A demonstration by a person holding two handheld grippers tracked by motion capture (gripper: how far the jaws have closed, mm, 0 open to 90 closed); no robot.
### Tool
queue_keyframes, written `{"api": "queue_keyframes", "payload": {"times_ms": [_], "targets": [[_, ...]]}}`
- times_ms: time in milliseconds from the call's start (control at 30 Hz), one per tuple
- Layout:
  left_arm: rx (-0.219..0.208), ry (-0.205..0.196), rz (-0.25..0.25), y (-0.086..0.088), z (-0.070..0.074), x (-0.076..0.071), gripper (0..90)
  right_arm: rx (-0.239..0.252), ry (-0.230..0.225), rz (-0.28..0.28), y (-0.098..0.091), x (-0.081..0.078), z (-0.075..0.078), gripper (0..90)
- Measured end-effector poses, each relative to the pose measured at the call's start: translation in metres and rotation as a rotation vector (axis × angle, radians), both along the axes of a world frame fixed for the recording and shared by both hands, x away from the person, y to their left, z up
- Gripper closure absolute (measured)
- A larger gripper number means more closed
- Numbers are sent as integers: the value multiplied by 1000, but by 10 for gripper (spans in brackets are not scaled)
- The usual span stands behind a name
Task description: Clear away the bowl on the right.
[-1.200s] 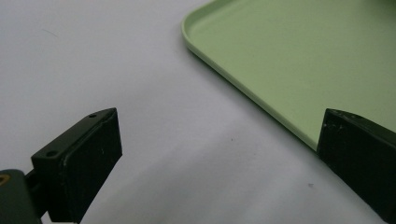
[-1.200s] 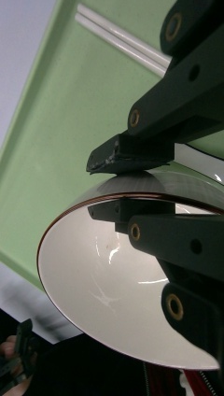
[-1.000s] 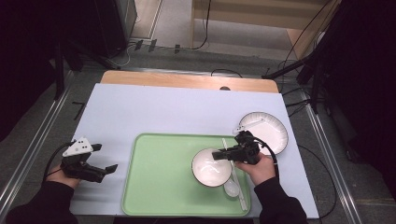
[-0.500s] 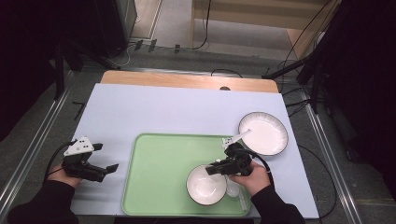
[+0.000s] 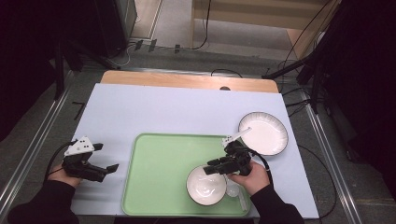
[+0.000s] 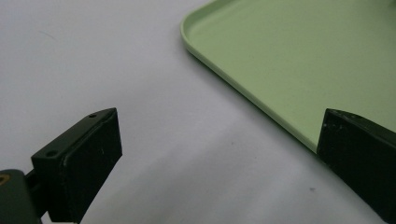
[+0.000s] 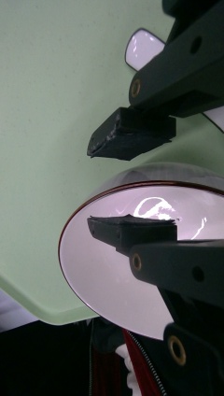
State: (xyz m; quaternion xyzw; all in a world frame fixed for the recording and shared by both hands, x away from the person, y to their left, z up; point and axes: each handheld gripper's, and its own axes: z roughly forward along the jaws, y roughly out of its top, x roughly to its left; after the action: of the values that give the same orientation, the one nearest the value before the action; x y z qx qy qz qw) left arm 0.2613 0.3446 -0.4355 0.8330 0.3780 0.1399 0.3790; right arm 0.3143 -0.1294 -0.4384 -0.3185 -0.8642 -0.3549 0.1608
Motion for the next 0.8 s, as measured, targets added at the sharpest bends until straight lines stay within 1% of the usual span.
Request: {"api": "queue_keyframes", "payload": {"times_ms": [67, 167, 233, 333, 400, 467, 733, 800], "targets": [[-1, 0, 0, 0, 0, 0, 0, -3, -20, -9, -1, 0, 3, 512], [0, -1, 1, 0, 0, 0, 0, 21, -39, -42, -5, 2, 9, 447], [-3, -3, 2, 0, 0, 0, 0, 34, -59, -64, -10, 3, 13, 427], [-3, -4, 1, 0, 0, 0, 0, 70, -100, -99, -18, 5, 17, 367], [-2, -5, 1, 0, 0, 0, 0, 85, -141, -119, -26, 7, 18, 358], [0, -5, 2, 0, 0, 0, 0, 81, -145, -141, -31, 9, 20, 347], [0, -5, 1, 0, 0, 0, 0, 74, -188, -222, -54, 16, 22, 325], [-1, -5, 1, 0, 0, 0, 0, 72, -198, -241, -60, 18, 23, 305]]}}
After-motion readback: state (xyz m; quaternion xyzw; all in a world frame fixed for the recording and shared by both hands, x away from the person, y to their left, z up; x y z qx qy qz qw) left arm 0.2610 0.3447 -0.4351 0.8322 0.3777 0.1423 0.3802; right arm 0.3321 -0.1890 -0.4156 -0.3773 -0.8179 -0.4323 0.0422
